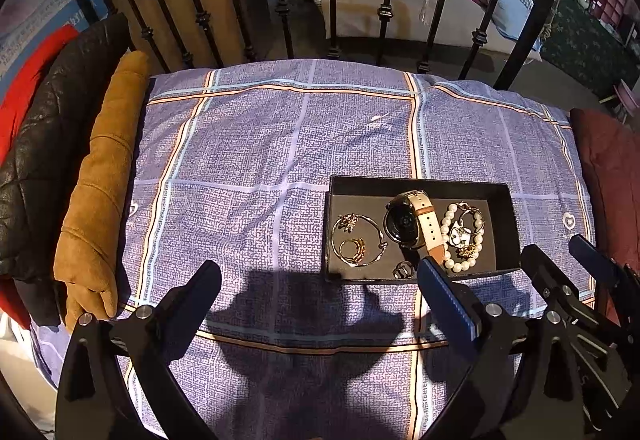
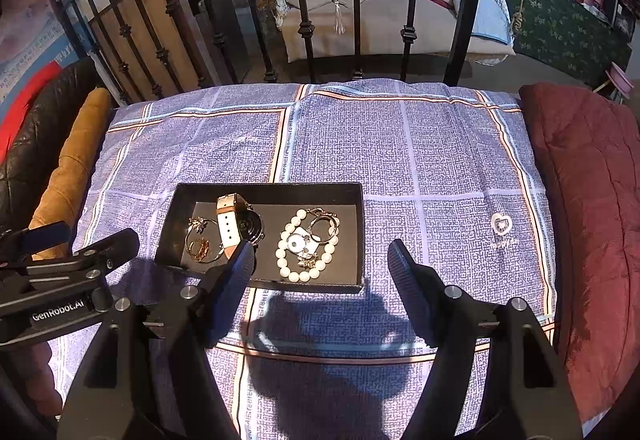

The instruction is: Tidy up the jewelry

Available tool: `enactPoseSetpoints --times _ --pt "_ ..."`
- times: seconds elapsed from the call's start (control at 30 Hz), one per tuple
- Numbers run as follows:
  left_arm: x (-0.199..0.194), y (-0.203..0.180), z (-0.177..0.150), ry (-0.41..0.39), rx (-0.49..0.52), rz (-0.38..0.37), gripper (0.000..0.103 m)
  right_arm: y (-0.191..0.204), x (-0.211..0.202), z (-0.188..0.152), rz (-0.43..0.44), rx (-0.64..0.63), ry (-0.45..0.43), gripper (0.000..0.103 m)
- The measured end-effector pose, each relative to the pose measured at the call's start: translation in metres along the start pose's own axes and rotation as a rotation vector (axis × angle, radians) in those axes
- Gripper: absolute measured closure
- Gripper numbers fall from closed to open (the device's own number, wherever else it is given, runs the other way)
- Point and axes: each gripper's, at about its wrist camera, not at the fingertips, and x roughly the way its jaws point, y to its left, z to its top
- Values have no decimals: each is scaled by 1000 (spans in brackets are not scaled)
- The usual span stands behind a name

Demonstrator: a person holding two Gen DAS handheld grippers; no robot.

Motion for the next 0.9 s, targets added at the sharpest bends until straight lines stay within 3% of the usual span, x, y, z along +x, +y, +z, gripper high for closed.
enactPoseSetpoints --times 0.9 --pt "0 -6 -1 3 20 -2 7 -3 2 2 -3 6 4 33"
